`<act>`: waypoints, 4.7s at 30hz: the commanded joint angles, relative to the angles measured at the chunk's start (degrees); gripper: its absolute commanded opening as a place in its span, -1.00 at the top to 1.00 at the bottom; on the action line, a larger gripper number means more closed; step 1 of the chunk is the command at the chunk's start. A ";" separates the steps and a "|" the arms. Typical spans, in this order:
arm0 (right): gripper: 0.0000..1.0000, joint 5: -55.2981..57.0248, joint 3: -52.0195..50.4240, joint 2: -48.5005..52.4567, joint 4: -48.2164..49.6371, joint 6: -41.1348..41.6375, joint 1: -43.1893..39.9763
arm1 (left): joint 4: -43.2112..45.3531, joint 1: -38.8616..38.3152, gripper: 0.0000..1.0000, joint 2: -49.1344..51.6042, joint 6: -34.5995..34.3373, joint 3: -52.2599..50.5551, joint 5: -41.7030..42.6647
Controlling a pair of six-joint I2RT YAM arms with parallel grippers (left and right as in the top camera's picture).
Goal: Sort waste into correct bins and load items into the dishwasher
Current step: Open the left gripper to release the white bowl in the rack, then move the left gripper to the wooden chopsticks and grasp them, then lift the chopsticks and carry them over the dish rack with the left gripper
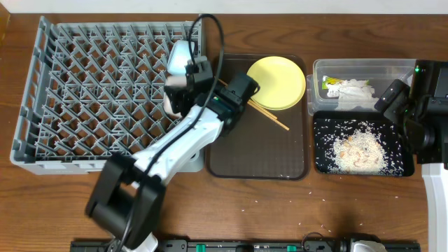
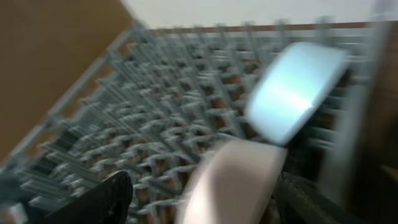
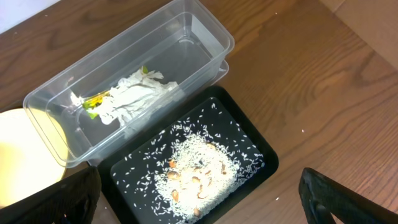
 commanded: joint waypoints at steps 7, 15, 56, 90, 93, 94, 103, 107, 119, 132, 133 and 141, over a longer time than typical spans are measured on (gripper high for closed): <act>-0.98 0.59 0.26 -0.02 -0.07 1.05 -0.20 | 3.19 0.20 -0.49 -8.00 13.94 0.87 22.67; -0.99 0.59 0.26 -0.02 -0.07 1.05 -0.20 | 1.53 0.15 -0.44 -7.69 8.46 2.54 46.88; -0.99 0.59 0.26 -0.04 -0.07 1.05 -0.20 | -9.81 5.29 -0.25 29.59 -20.98 28.98 53.42; -0.99 0.59 0.26 -0.04 -0.07 1.05 -0.20 | -13.00 -2.93 -0.09 31.06 -25.18 26.32 63.01; -0.99 0.59 0.26 -0.04 -0.07 1.03 -0.20 | -12.76 -2.97 -0.06 31.06 -27.82 24.28 63.04; -0.99 0.59 0.26 -0.02 -0.07 1.05 -0.20 | -12.74 -2.95 -0.05 31.06 -28.65 23.61 63.04; -0.98 0.59 0.26 -0.04 -0.07 1.05 -0.20 | -12.46 -2.97 0.24 31.06 -29.42 22.38 63.06; -0.98 0.59 0.26 -0.02 -0.07 1.05 -0.20 | -13.55 -2.91 0.59 31.04 -29.42 22.38 63.06; -0.98 0.59 0.26 -0.04 -0.07 1.05 -0.20 | -15.89 1.40 0.85 20.09 -5.64 22.62 65.55; -0.99 0.59 0.26 -0.04 -0.07 1.05 -0.20 | -19.15 6.49 0.85 -3.37 24.50 22.62 40.15; -0.99 0.59 0.26 -0.04 -0.07 1.05 -0.20 | -19.41 7.19 0.85 -3.91 26.32 22.60 38.23; -0.99 0.59 0.26 -0.04 -0.07 1.05 -0.20 | -19.56 17.42 0.85 -2.99 35.17 22.49 34.88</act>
